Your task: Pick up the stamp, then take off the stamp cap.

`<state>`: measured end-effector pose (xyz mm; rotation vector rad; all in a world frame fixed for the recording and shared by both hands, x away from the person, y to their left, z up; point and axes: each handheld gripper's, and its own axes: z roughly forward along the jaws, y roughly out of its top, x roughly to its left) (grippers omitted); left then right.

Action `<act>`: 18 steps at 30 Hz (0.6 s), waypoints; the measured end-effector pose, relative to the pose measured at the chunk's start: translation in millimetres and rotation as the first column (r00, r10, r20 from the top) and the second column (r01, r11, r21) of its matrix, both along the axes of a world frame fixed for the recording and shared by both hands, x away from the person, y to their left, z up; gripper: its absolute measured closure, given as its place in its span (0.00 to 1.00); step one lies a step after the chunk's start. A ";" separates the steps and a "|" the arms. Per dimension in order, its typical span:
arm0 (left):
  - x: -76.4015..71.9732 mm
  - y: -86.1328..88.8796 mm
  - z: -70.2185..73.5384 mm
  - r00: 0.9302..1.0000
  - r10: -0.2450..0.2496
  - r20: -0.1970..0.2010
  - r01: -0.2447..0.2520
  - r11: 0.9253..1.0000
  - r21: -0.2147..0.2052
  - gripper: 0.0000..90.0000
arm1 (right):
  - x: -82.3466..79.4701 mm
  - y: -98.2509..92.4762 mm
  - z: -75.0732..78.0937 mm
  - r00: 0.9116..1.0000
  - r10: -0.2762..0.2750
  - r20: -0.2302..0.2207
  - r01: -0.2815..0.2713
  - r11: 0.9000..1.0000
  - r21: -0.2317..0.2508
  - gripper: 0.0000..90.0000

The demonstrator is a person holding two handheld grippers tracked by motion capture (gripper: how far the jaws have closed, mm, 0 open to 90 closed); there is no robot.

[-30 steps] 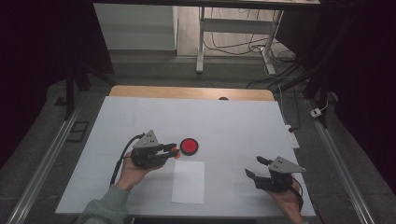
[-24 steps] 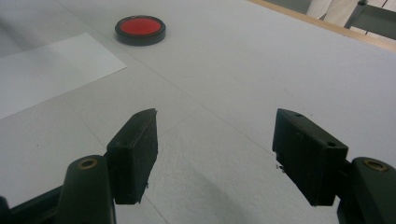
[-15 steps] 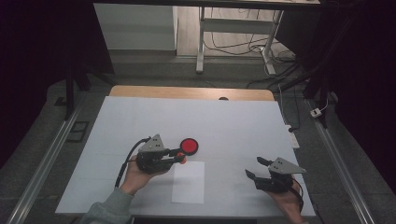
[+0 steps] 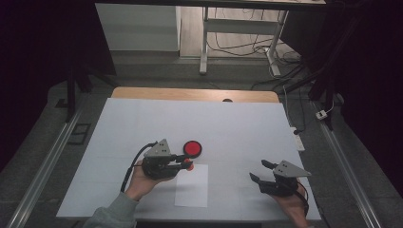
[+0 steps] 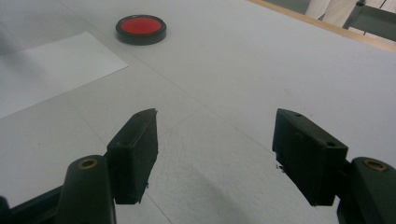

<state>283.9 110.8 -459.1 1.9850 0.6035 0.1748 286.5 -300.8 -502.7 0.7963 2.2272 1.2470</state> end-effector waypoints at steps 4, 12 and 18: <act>-0.1 -0.3 0.0 1.000 0.000 0.001 0.000 1.000 -0.001 0.79 | -0.2 0.0 0.5 1.000 0.001 0.002 -0.001 1.000 0.003 0.34; 0.7 -0.7 -1.2 1.000 0.000 -0.002 0.000 1.000 0.005 0.79 | -1.3 2.4 1.0 1.000 0.010 -0.001 -0.010 1.000 0.009 0.34; 1.0 -1.2 -1.9 1.000 0.000 -0.004 0.000 1.000 0.007 0.79 | -1.6 4.2 1.4 1.000 0.017 0.001 -0.017 1.000 0.008 0.34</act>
